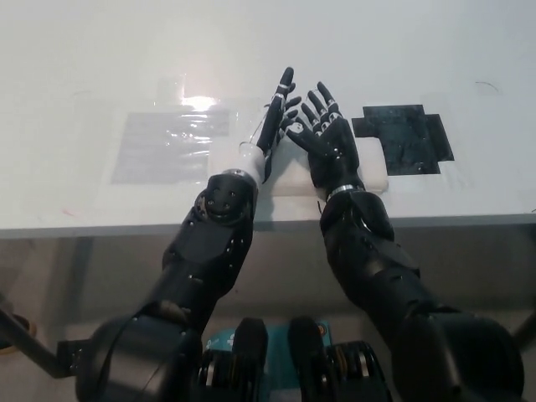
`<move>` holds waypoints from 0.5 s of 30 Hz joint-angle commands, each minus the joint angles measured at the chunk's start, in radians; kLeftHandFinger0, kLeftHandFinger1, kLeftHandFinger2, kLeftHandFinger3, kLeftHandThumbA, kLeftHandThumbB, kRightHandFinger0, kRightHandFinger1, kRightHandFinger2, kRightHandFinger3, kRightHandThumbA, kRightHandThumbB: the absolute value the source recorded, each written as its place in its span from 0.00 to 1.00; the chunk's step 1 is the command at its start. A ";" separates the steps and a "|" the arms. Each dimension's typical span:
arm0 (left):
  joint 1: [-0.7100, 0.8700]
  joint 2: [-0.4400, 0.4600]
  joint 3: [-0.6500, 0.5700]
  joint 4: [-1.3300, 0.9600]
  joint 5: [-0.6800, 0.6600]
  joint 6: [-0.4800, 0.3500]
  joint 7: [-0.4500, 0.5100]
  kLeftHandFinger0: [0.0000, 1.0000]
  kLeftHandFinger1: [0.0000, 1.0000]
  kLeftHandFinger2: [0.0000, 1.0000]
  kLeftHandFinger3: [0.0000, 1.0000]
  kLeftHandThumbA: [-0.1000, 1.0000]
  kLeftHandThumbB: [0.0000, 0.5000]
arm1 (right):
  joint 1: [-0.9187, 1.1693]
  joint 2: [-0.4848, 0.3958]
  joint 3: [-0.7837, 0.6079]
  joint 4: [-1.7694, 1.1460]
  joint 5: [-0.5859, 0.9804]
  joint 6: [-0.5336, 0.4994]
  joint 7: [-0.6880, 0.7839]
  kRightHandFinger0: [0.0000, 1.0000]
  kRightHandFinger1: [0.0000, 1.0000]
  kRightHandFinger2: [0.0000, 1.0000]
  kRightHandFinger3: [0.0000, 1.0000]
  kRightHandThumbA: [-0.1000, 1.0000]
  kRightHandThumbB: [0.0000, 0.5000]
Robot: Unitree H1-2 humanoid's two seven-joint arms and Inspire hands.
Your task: A stack of napkins is kept in the middle of the table close to the robot and the robot places both its hands sideways on the stack. Then it moves its hands away from each other while pressing down on the napkins to make them smooth
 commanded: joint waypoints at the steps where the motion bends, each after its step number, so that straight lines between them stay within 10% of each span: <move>1: -0.014 -0.006 0.011 -0.009 -0.006 -0.053 -0.003 1.00 1.00 1.00 1.00 1.00 0.41 | -0.026 0.014 -0.003 0.003 0.018 0.006 0.037 1.00 1.00 1.00 1.00 1.00 0.52; 15: 0.061 0.027 0.016 -0.007 -0.007 -0.086 0.000 1.00 1.00 1.00 1.00 1.00 0.46 | 0.040 -0.023 0.014 0.010 0.006 0.006 0.033 1.00 1.00 1.00 1.00 1.00 0.51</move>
